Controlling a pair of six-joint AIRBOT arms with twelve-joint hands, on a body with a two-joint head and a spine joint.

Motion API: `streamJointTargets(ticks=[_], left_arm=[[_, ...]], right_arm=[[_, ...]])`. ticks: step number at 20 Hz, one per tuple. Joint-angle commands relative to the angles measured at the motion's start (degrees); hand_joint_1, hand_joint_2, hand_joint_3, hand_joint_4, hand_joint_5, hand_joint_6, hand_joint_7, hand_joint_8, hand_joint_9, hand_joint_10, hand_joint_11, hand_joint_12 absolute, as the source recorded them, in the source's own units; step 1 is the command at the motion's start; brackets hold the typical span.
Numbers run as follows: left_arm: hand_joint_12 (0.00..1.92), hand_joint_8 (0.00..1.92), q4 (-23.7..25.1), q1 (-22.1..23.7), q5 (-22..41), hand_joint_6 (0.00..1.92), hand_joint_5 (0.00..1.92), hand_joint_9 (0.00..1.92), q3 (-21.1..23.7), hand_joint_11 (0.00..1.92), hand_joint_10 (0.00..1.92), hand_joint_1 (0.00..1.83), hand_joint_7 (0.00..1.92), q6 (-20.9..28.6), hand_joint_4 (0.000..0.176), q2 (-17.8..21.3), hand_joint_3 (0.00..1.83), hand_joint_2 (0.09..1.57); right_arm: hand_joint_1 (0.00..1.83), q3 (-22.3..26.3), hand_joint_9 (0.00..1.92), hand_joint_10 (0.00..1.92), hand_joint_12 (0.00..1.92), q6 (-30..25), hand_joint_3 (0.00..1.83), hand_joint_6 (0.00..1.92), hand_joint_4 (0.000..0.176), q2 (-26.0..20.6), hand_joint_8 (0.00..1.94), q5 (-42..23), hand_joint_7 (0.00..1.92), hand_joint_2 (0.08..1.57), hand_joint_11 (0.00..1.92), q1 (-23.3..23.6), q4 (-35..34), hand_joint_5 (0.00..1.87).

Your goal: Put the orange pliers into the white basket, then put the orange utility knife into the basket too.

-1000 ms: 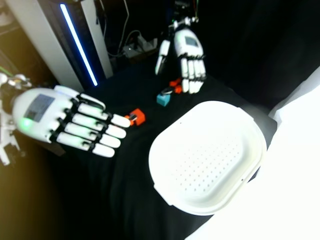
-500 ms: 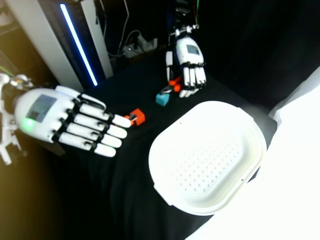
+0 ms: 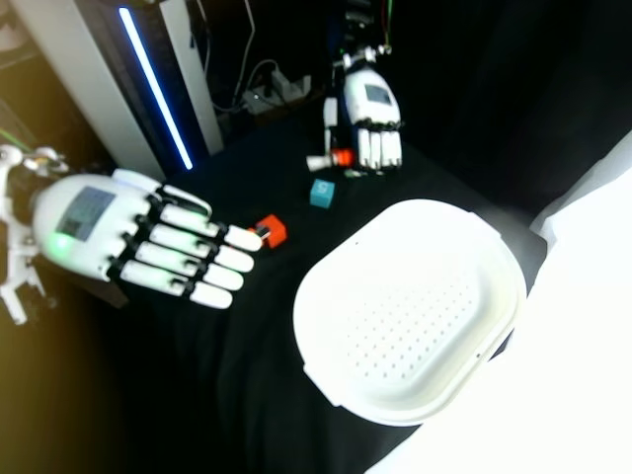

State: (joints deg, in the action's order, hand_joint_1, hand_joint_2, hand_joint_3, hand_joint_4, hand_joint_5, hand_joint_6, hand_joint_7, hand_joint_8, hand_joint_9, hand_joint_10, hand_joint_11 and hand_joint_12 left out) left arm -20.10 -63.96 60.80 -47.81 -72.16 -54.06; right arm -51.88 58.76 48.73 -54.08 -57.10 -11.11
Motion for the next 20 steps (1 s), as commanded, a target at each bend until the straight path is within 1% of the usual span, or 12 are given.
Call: streamJointTargets(ticks=[1,5,6,8,9,11,14,16,17,18,19,20], left_arm=[[1.92,1.85,2.35,0.82,10.29,1.80,0.33,0.47,0.20,0.16,1.92,1.20,0.37,1.06,0.000,0.97,0.00,1.44],[1.91,1.87,3.99,0.83,13.71,1.79,0.31,0.48,0.98,0.16,1.91,1.21,0.39,1.66,0.000,2.83,0.00,1.44],[1.86,1.90,4.50,1.07,14.50,1.77,0.34,0.44,1.06,0.03,1.92,1.21,0.39,1.80,0.000,3.32,0.00,1.44],[1.91,1.82,4.93,3.63,13.43,1.80,0.35,0.44,0.08,0.00,1.92,1.21,0.42,1.81,0.000,3.98,0.00,1.43],[1.92,1.78,4.93,5.15,12.10,1.86,0.34,0.46,-0.64,0.17,1.92,1.21,0.40,1.80,0.000,3.96,0.00,1.44],[1.91,1.81,4.32,10.82,6.14,1.85,0.34,0.52,-3.76,0.31,1.87,1.21,0.38,1.77,0.000,2.85,0.00,1.43],[1.92,1.85,3.65,19.08,-2.45,1.66,0.37,0.55,-9.07,0.52,1.92,1.23,0.37,1.41,0.000,-0.18,0.00,1.42],[1.92,1.78,3.64,24.13,-8.09,1.67,0.35,0.55,-12.87,0.38,1.89,1.24,0.45,1.26,0.000,-2.80,0.00,1.40],[1.92,1.78,2.81,27.17,-11.91,1.66,0.37,0.54,-15.12,0.37,1.91,1.24,0.45,-0.44,0.000,-4.77,0.00,1.40],[1.92,1.80,2.39,29.48,-15.32,1.68,0.38,0.50,-17.39,0.28,1.92,1.23,0.41,-1.01,0.000,-6.49,0.00,1.41],[1.92,1.81,1.95,31.47,-18.61,1.74,0.42,0.28,-19.91,0.21,1.69,1.05,0.45,-1.15,0.000,-8.34,0.00,1.43],[1.92,1.81,1.52,33.59,-22.03,1.76,0.42,0.25,-22.63,0.25,1.65,1.01,0.45,-1.24,0.015,-10.42,0.00,1.43]], right_arm=[[0.24,-0.13,0.00,0.00,0.00,0.03,0.00,0.00,0.000,-0.09,0.00,-6.87,0.00,1.37,0.00,0.34,0.19,0.00],[0.25,-0.12,0.00,0.00,0.00,0.02,0.00,0.00,0.002,-0.09,0.00,-6.87,0.00,1.36,0.00,0.34,0.18,0.00],[0.25,-0.12,0.00,0.00,0.00,0.02,0.00,0.00,0.000,-0.09,0.00,-6.87,0.00,1.37,0.00,0.34,0.17,0.00],[0.27,-0.13,0.00,0.00,0.00,0.02,0.00,0.00,0.000,-0.10,0.00,-6.87,0.00,1.36,0.00,0.34,0.17,0.00],[0.27,-0.12,0.00,0.00,0.00,0.02,0.00,0.00,0.000,-0.11,0.00,-6.87,0.00,1.37,0.00,0.34,0.17,0.00],[0.25,-0.14,0.00,0.00,0.00,0.02,0.00,0.00,0.000,-0.11,0.00,-6.86,0.00,1.37,0.00,0.34,0.17,0.00],[0.23,-0.30,0.00,0.00,0.00,0.02,0.00,0.00,0.000,-0.09,0.00,-6.25,0.00,1.37,0.00,0.33,0.17,0.00],[0.26,-0.30,0.00,0.00,0.00,0.02,0.00,0.00,0.007,-0.07,0.00,-6.02,0.00,1.37,0.00,0.11,0.18,0.00],[0.32,-0.44,0.00,0.00,0.00,0.02,0.00,0.00,0.007,0.18,0.00,-6.02,0.00,1.37,0.00,-0.07,0.18,0.00],[0.31,-0.63,0.00,0.00,0.00,0.02,0.00,0.00,0.015,0.50,0.00,-5.92,0.00,1.36,0.00,-0.13,0.18,0.00],[0.30,-0.69,0.00,0.00,0.00,0.02,0.00,0.00,0.021,0.66,0.00,-5.83,0.00,1.36,0.00,-0.15,0.18,0.00],[0.29,-0.73,0.00,0.00,0.00,0.02,0.00,0.00,0.029,0.88,0.00,-5.83,0.00,1.36,0.00,-0.21,0.18,0.00]])
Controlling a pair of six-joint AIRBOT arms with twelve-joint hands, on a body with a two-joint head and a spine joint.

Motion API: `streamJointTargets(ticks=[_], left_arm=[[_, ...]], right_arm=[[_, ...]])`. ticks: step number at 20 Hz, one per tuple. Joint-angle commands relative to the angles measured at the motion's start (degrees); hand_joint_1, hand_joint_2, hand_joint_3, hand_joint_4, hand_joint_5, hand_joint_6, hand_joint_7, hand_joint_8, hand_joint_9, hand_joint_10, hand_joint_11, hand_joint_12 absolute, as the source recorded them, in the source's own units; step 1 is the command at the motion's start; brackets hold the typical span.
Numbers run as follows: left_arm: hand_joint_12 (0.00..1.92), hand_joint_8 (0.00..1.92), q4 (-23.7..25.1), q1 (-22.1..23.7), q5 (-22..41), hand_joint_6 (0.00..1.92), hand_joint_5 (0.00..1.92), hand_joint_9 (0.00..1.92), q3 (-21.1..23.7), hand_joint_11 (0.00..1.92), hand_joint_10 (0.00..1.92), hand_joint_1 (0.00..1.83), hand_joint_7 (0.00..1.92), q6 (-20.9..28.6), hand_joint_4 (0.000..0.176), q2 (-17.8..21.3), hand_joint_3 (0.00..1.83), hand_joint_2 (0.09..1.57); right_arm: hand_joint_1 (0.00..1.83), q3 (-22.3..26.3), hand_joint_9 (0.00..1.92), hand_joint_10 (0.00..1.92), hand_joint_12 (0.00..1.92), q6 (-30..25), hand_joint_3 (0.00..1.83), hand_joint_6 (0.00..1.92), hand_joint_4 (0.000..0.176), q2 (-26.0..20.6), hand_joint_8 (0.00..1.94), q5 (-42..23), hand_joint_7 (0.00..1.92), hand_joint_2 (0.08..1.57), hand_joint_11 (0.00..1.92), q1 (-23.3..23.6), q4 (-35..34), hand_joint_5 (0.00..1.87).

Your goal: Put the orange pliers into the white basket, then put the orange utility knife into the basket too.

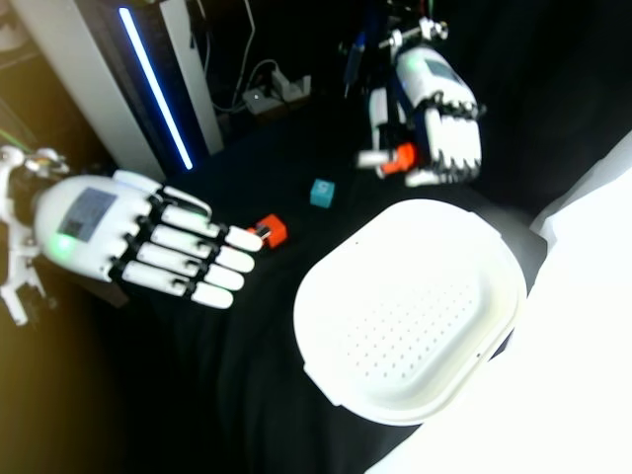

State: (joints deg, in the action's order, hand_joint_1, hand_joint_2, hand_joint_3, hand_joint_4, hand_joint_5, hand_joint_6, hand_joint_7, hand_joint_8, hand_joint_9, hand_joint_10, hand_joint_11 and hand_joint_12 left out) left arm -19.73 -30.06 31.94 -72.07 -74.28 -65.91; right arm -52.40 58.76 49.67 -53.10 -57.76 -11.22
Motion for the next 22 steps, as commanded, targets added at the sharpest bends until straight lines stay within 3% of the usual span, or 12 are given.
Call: streamJointTargets(ticks=[1,4,5,7,8,9,13,14,15,16,18,22], left_arm=[[1.92,1.81,-0.57,1.85,2.81,1.71,0.38,0.31,-1.28,0.28,1.65,1.04,0.55,-0.90,0.000,-0.61,0.00,1.42],[1.92,1.80,-6.29,3.70,-2.82,1.68,0.45,0.28,-5.91,0.29,1.63,1.03,0.50,-5.58,0.000,-4.23,0.00,1.41],[1.81,1.18,-7.66,3.95,-5.08,1.71,0.47,0.26,-8.17,0.21,1.41,0.99,0.27,-5.63,0.000,-5.99,0.00,1.41],[1.85,1.80,-9.57,4.08,-8.56,1.80,0.42,0.29,-11.93,0.33,1.54,0.98,0.42,-5.64,0.018,-9.08,0.00,1.45],[1.91,1.78,-10.66,3.92,-10.03,1.34,0.18,0.25,-13.37,0.32,1.63,1.18,0.46,-5.64,0.000,-10.23,0.00,1.40],[1.86,1.15,-12.46,3.31,-12.36,1.04,0.15,0.20,-15.79,0.22,1.46,1.12,0.16,-6.07,0.000,-12.14,0.00,1.30],[1.79,0.73,-19.62,2.69,-14.50,0.74,0.20,0.16,-17.08,0.12,1.21,1.06,0.21,-13.77,0.000,-13.63,0.00,1.30],[1.43,0.20,-19.89,2.52,-14.60,0.24,0.21,0.14,-17.12,0.00,0.62,0.99,0.26,-13.77,0.000,-13.66,0.00,1.25],[1.43,0.20,-19.89,2.53,-14.58,0.24,0.21,0.14,-17.12,0.00,0.62,0.99,0.26,-13.78,0.000,-13.66,0.00,1.25],[0.90,0.04,-19.83,2.60,-14.48,0.08,0.07,0.03,-17.04,0.00,0.18,0.79,0.06,-13.78,0.056,-13.59,0.00,1.19],[0.06,0.00,-18.56,2.65,-12.15,0.00,0.00,0.00,-14.78,0.00,0.01,0.55,0.00,-13.78,0.162,-11.92,0.00,1.03],[0.00,0.00,-11.53,2.70,-2.15,0.00,0.00,0.00,-5.27,0.00,0.00,0.31,0.00,-12.82,0.167,-4.65,0.00,1.03]], right_arm=[[0.31,-0.31,0.00,0.00,0.00,0.02,0.00,0.00,0.016,0.23,0.00,-6.69,0.00,1.36,0.00,0.44,0.30,0.00],[0.32,-0.41,0.00,0.00,0.00,0.02,0.00,0.00,0.031,0.46,0.00,-6.36,0.00,1.36,0.00,0.35,0.33,0.00],[0.32,-0.43,0.00,0.00,0.00,0.02,0.00,0.00,0.047,0.55,0.00,-6.34,0.00,1.36,0.00,0.30,0.32,0.00],[0.36,-0.53,0.00,0.00,0.00,0.02,0.00,0.00,0.058,0.80,0.00,-6.34,0.00,1.35,0.00,0.17,0.31,0.00],[0.36,-0.60,0.00,0.00,0.00,0.02,0.00,0.00,0.048,0.88,0.00,-6.31,0.00,1.35,0.00,0.13,0.32,0.00],[0.37,-0.67,0.00,0.00,0.00,0.02,0.00,0.00,0.026,0.89,0.00,-6.31,0.00,1.35,0.00,0.12,0.32,0.00],[0.40,-0.72,0.00,0.00,0.00,0.02,0.00,0.00,0.025,0.95,0.00,-6.32,0.00,1.35,0.00,0.12,0.33,0.00],[0.40,-0.73,0.00,0.00,0.00,0.02,0.00,0.00,0.013,0.95,0.00,-6.32,0.00,1.35,0.00,0.12,0.33,0.00],[0.40,-0.73,0.00,0.00,0.00,0.02,0.00,0.00,0.013,0.95,0.00,-6.32,0.00,1.35,0.00,0.12,0.32,0.00],[0.41,-0.72,0.00,0.00,0.00,0.02,0.00,0.00,0.012,0.95,0.00,-6.32,0.00,1.35,0.00,0.12,0.32,0.00],[0.39,-0.72,0.00,0.00,0.00,0.02,0.00,0.00,0.039,0.95,0.00,-6.33,0.00,1.34,0.00,0.12,0.32,0.00],[0.33,-0.19,0.00,0.00,0.00,0.02,0.00,0.00,0.053,0.41,0.00,-6.42,0.00,1.32,0.00,0.13,0.70,0.00]])
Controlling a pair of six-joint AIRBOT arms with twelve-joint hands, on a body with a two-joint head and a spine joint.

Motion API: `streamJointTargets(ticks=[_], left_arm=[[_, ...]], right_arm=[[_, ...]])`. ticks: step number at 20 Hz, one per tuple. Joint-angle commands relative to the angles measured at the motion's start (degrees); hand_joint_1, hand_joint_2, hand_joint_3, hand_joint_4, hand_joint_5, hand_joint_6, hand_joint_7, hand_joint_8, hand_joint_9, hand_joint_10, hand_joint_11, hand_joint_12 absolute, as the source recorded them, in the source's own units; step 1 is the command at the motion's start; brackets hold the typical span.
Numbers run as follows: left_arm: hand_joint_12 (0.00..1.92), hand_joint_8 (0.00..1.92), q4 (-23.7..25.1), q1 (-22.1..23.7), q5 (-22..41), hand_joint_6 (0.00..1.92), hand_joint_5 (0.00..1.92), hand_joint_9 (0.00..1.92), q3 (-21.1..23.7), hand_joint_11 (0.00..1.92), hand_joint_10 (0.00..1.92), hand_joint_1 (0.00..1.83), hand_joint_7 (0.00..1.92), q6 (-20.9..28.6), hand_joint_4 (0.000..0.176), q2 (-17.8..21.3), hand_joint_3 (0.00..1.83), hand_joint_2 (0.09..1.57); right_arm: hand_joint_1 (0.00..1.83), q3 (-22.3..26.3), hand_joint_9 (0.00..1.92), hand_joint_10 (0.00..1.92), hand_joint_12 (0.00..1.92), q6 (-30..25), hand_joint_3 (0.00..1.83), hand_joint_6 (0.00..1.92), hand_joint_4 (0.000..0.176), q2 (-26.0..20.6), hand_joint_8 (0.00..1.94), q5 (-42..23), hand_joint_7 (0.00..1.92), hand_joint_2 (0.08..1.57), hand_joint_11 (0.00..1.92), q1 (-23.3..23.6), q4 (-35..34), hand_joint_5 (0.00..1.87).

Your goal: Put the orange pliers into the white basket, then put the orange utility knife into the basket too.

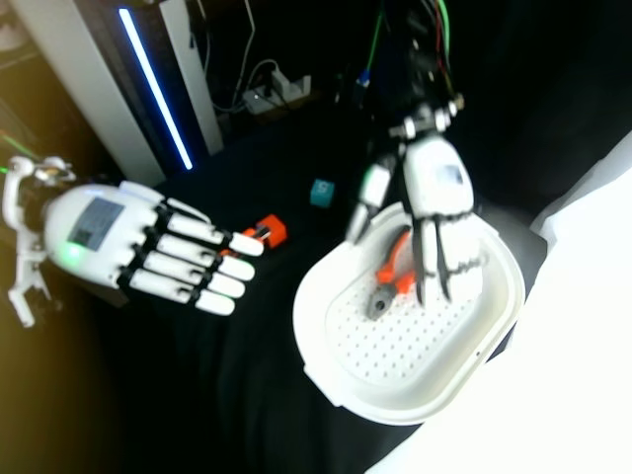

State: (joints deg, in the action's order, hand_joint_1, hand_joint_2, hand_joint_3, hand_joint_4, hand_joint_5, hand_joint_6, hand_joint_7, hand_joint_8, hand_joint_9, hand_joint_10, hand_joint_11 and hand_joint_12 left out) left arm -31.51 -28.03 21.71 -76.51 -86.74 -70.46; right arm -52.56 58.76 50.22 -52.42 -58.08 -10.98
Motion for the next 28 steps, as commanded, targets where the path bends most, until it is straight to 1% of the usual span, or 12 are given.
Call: streamJointTargets(ticks=[1,3,6,7,10,13,15,19,21,23,24,28], left_arm=[[0.00,0.00,2.71,0.37,9.98,0.00,0.00,0.00,0.62,0.00,0.00,0.35,0.00,1.70,0.098,1.29,0.00,1.04],[0.00,0.00,8.90,-1.82,16.76,0.00,0.00,0.00,4.63,0.00,0.00,0.23,0.00,9.38,0.171,5.43,0.00,1.03],[0.01,0.00,13.74,-6.15,27.44,0.00,0.00,0.00,10.62,0.02,0.00,0.27,0.00,15.51,0.143,10.96,0.02,1.13],[0.01,0.00,14.80,-7.89,30.97,0.00,0.00,0.00,12.39,0.03,0.00,0.27,0.00,16.64,0.170,12.52,0.01,1.11],[0.03,0.00,15.84,-14.13,40.74,0.00,0.00,0.00,17.82,0.05,0.00,0.35,0.00,18.28,0.176,16.82,0.02,1.17],[0.03,0.00,15.77,-19.90,49.08,0.00,0.00,0.00,21.25,0.03,0.00,0.47,0.00,20.05,0.144,19.16,0.02,1.21],[0.26,0.00,14.67,-23.71,53.27,0.00,0.00,0.01,23.01,0.00,0.00,0.46,0.00,20.08,0.098,19.98,0.00,1.28],[0.16,0.00,13.22,-27.57,56.99,0.00,0.00,0.01,24.25,0.00,0.00,0.44,0.00,21.14,0.101,20.24,0.00,1.26],[0.27,0.00,12.03,-29.40,58.60,0.00,0.00,0.01,24.76,0.00,0.00,0.43,0.00,21.36,0.101,20.24,0.00,1.25],[0.39,0.00,10.84,-30.93,60.31,0.00,0.00,0.02,25.03,0.00,0.00,0.40,0.00,22.08,0.102,20.24,0.00,1.24],[0.45,0.00,10.31,-31.54,61.17,0.00,0.00,0.03,25.14,0.00,0.01,0.40,0.00,22.33,0.092,20.24,0.00,1.24],[0.49,0.00,9.23,-33.09,62.87,0.00,0.00,0.03,25.49,0.00,0.01,0.38,0.00,22.54,0.124,20.24,0.00,1.23]], right_arm=[[0.34,0.26,0.00,0.00,0.00,0.02,0.00,0.00,0.043,-0.45,0.00,-7.20,0.00,1.31,0.00,0.47,0.86,0.00],[0.36,0.78,0.00,0.00,0.00,-0.10,0.00,0.00,0.042,-0.56,0.00,-7.24,0.00,1.27,0.00,0.47,2.16,0.00],[0.43,0.65,0.00,0.00,0.00,-0.98,0.00,0.00,0.030,-0.16,0.00,-6.91,0.00,1.25,0.00,0.47,2.98,0.00],[0.50,0.35,0.00,0.00,0.00,-1.00,0.00,0.00,0.000,0.30,0.00,-6.26,0.00,1.23,0.00,0.48,3.12,0.00],[0.57,-0.92,0.06,0.01,0.26,-1.09,0.00,0.00,0.000,2.35,0.00,-3.92,0.00,1.22,0.00,0.64,3.20,0.00],[0.62,-2.19,0.09,0.02,0.31,-1.09,0.00,0.00,0.000,4.12,0.00,-1.02,0.03,1.22,0.00,1.47,3.18,0.00],[0.73,-3.23,0.23,0.06,0.77,-1.09,0.00,0.03,0.000,5.50,0.02,1.03,0.20,1.20,0.00,1.88,3.15,0.14],[0.74,-4.78,0.27,0.22,0.99,-1.09,0.00,0.01,0.000,7.10,0.01,3.60,0.38,1.25,0.00,1.92,2.42,0.30],[0.76,-5.40,0.20,1.07,1.50,-1.09,0.00,0.05,0.000,7.91,0.10,4.50,0.62,1.28,0.00,1.96,2.11,0.47],[0.87,-5.90,0.26,1.35,1.74,-1.09,0.00,0.53,0.000,8.59,0.86,5.01,0.48,1.27,0.00,2.07,1.92,0.40],[1.04,-6.06,0.34,1.46,1.86,-1.08,0.00,1.43,0.000,8.83,1.45,5.13,0.64,1.34,0.06,2.18,1.92,0.40],[1.10,-6.04,0.48,1.52,1.86,-0.93,0.00,1.55,0.000,8.87,1.57,4.10,0.71,1.33,0.22,4.09,2.51,0.53]])
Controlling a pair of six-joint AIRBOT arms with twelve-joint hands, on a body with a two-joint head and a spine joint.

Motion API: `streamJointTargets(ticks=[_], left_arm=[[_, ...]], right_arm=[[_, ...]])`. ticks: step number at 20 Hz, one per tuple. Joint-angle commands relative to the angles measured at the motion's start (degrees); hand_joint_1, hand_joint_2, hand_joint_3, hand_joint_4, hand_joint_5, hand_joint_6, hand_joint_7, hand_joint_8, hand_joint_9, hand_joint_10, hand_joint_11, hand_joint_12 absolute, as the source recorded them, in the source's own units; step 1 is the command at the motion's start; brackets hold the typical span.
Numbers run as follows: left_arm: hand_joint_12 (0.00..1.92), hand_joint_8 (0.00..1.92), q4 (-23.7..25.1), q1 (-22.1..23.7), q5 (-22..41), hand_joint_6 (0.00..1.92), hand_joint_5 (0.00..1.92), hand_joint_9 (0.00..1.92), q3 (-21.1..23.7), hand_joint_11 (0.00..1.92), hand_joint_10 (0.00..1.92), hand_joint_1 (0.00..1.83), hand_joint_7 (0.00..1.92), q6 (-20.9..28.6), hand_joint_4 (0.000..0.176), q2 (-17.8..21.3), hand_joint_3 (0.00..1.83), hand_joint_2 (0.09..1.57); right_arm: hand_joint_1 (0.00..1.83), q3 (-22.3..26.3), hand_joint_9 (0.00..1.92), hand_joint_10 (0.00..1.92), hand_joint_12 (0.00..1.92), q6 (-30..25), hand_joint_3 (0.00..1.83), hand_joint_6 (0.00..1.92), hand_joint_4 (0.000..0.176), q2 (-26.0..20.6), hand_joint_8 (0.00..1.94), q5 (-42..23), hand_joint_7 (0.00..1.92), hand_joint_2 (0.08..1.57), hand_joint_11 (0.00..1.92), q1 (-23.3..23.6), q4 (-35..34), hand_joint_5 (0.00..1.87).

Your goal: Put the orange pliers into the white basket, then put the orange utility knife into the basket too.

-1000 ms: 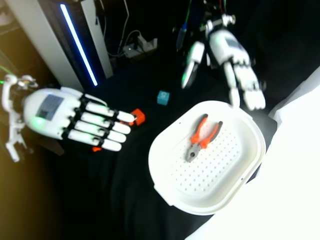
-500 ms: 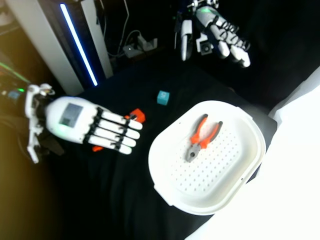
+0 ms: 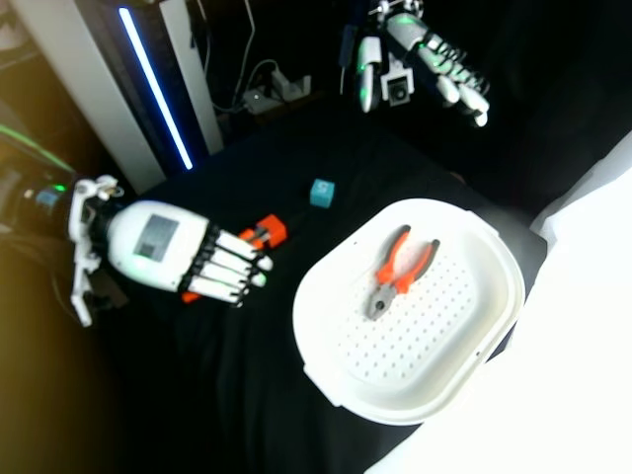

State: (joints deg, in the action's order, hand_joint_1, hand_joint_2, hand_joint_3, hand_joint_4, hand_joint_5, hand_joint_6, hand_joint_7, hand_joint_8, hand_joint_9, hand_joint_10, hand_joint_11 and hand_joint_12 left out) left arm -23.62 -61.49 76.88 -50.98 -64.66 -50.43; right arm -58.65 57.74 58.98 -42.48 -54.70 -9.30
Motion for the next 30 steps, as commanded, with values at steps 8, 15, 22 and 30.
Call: streamJointTargets(ticks=[8,15,22,30], left_arm=[[0.37,0.00,1.02,-0.14,7.82,0.00,0.00,0.01,0.10,0.00,0.01,0.39,0.00,0.47,0.143,0.21,0.00,1.25],[0.19,0.00,0.52,-1.66,8.39,0.00,0.00,0.00,0.49,0.00,0.00,0.41,0.00,0.48,0.129,0.02,0.00,1.23],[0.20,0.00,0.26,-1.75,8.55,0.00,0.00,0.00,-0.14,0.00,0.00,0.45,0.00,1.15,0.110,-0.63,0.00,1.26],[0.41,0.00,0.29,-1.77,8.33,0.00,0.00,0.00,-0.80,0.00,0.00,0.50,0.00,2.22,0.113,-1.18,0.00,1.36]], right_arm=[[1.10,5.02,0.55,1.92,1.92,0.09,0.01,1.57,0.000,-6.52,1.79,-16.22,0.64,1.37,0.46,3.53,5.07,0.46],[1.14,-3.51,0.70,1.84,1.92,0.23,0.00,1.44,0.000,-0.77,1.67,-4.60,0.71,1.32,0.76,18.57,7.21,0.56],[1.14,-19.58,0.64,1.90,1.92,1.03,0.00,1.36,0.000,13.81,1.71,11.73,0.68,1.31,0.76,27.60,7.00,0.64],[0.83,-29.90,0.36,0.71,1.32,1.03,0.00,0.50,0.013,22.01,0.42,22.91,0.45,1.27,0.01,27.77,4.01,0.29]])
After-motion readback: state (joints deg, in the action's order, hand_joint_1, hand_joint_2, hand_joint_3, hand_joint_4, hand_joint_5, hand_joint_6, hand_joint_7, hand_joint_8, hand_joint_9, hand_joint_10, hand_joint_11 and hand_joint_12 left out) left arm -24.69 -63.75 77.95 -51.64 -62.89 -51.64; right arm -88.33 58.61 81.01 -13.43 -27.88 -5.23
